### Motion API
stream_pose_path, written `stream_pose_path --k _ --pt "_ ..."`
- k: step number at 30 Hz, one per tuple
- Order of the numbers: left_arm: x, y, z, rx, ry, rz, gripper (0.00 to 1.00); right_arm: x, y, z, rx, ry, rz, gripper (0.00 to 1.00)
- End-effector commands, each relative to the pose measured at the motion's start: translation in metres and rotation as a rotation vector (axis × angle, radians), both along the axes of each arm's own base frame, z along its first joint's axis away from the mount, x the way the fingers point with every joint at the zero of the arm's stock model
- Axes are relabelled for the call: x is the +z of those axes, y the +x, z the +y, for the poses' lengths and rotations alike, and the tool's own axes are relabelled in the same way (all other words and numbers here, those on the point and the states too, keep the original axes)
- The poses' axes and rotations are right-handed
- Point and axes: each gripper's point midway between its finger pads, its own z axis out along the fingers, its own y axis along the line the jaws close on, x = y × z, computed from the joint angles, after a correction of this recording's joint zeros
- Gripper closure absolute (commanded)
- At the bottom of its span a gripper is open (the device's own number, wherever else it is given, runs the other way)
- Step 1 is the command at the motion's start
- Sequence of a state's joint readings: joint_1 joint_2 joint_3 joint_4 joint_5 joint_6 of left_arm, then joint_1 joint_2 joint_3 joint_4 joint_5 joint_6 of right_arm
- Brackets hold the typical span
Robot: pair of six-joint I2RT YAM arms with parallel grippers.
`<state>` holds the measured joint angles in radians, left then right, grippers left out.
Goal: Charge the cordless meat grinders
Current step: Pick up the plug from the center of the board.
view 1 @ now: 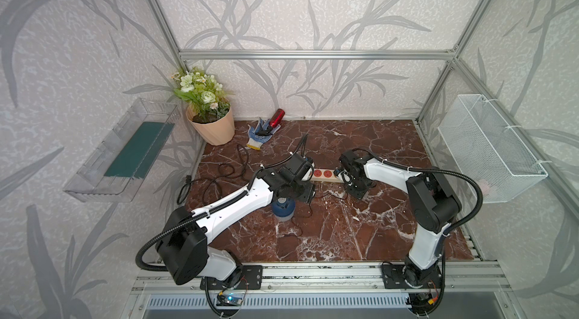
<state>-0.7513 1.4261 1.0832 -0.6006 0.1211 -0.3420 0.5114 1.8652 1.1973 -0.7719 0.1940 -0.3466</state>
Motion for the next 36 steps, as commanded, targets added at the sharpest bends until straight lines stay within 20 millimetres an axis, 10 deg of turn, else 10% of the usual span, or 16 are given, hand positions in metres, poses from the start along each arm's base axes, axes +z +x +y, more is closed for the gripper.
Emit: stream_pose_path --k 1,26,36 --pt "0.002 -0.001 0.008 0.020 0.025 -0.005 0.38 -0.004 -0.011 0.001 -0.006 0.014 0.060 0.56" --pt "0.011 0.041 0.018 0.182 0.010 -0.132 0.41 0.112 0.017 0.041 -0.333 0.728 -0.445 0.93" --pt "-0.015 0.095 -0.013 0.303 0.009 -0.133 0.77 0.133 0.026 0.020 -0.547 0.774 -0.578 0.97"
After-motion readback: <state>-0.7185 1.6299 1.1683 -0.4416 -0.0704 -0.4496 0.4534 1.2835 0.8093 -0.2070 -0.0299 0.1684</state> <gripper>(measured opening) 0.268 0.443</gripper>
